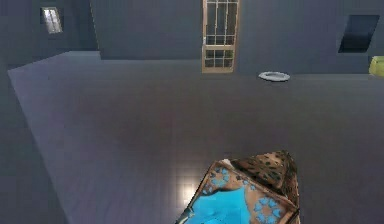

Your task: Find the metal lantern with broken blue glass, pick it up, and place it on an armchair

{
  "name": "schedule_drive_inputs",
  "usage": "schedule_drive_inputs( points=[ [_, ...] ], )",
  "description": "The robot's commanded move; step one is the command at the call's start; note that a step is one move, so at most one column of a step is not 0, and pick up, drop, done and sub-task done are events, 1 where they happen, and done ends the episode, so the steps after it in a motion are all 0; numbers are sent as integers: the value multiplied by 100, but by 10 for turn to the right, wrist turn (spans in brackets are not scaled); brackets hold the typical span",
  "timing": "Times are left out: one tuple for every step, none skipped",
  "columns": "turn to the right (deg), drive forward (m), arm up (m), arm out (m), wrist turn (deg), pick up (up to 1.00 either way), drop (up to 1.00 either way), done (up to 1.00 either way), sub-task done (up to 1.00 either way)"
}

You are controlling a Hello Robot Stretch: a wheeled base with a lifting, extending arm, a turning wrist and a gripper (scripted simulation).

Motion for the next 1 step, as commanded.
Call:
schedule_drive_inputs(
  points=[
    [450, 0, 0, 0, 0, 0, 0, 0, 0]
  ],
)
